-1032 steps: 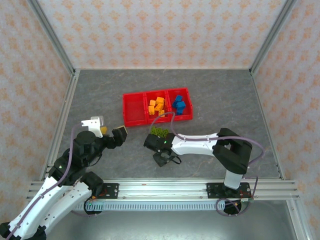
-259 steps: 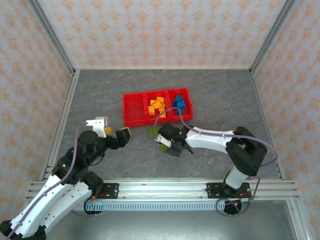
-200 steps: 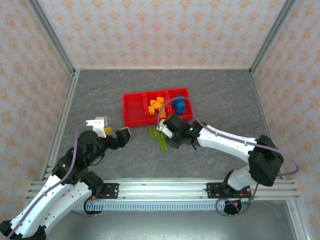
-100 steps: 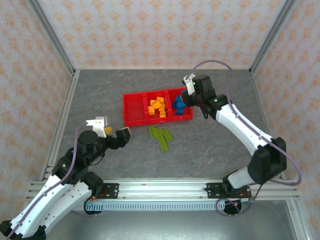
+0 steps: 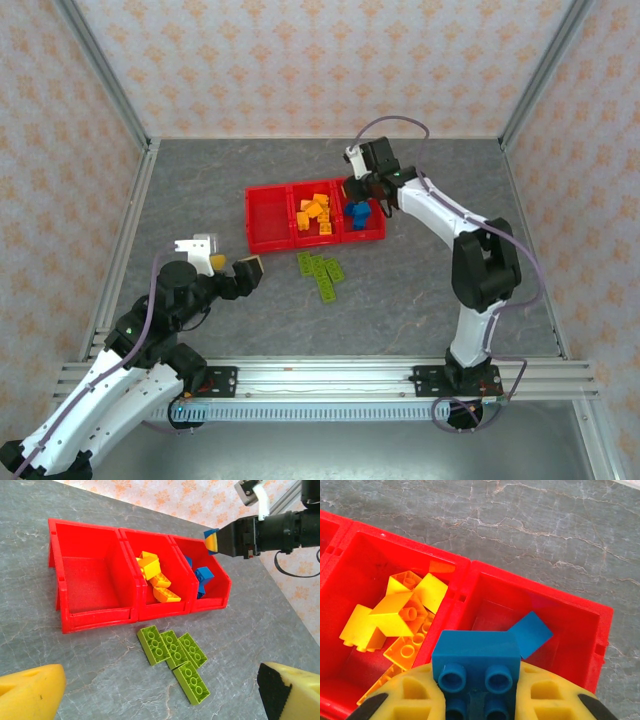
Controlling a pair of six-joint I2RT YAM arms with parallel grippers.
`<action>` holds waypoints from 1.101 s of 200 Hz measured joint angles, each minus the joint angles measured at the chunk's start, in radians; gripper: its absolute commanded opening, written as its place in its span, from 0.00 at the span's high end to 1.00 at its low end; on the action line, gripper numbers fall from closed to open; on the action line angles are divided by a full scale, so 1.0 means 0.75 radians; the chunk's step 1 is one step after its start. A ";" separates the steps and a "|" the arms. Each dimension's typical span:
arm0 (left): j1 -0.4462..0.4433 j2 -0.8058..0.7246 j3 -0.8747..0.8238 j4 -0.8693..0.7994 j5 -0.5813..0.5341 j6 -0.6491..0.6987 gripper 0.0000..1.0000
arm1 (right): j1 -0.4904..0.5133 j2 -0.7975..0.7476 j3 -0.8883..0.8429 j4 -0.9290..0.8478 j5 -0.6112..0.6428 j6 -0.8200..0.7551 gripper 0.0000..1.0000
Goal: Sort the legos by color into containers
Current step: Place the lego in the container, then pick up the lego from the center of the table.
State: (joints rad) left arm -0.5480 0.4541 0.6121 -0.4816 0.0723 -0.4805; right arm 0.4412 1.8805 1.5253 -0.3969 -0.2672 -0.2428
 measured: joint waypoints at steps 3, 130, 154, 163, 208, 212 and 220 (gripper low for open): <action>0.000 0.000 0.000 0.000 0.000 0.002 0.01 | 0.000 0.009 0.007 -0.001 0.000 0.000 0.96; 0.000 0.031 0.000 0.001 0.003 0.013 0.01 | 0.000 0.090 0.169 -0.092 0.146 0.100 0.13; 0.000 0.057 0.000 0.000 0.002 0.012 0.01 | 0.000 -0.023 0.073 -0.076 0.216 0.135 0.00; 0.000 0.070 0.001 -0.001 0.002 0.012 0.01 | 0.000 -0.108 0.006 -0.056 0.263 0.141 0.00; 0.000 0.139 0.006 -0.006 -0.010 0.008 0.01 | -0.026 -0.679 -0.354 0.183 0.478 0.208 0.00; 0.000 0.148 0.007 -0.009 -0.012 0.008 0.01 | -0.031 -0.725 -0.381 0.206 0.491 0.225 0.00; 0.000 0.167 0.013 -0.014 -0.013 0.008 0.01 | -0.035 -0.805 -0.423 0.232 0.502 0.254 0.00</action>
State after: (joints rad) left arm -0.5480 0.5797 0.6216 -0.4923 0.0624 -0.4744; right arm 0.4149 1.2770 1.2083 -0.2226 0.1093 -0.0521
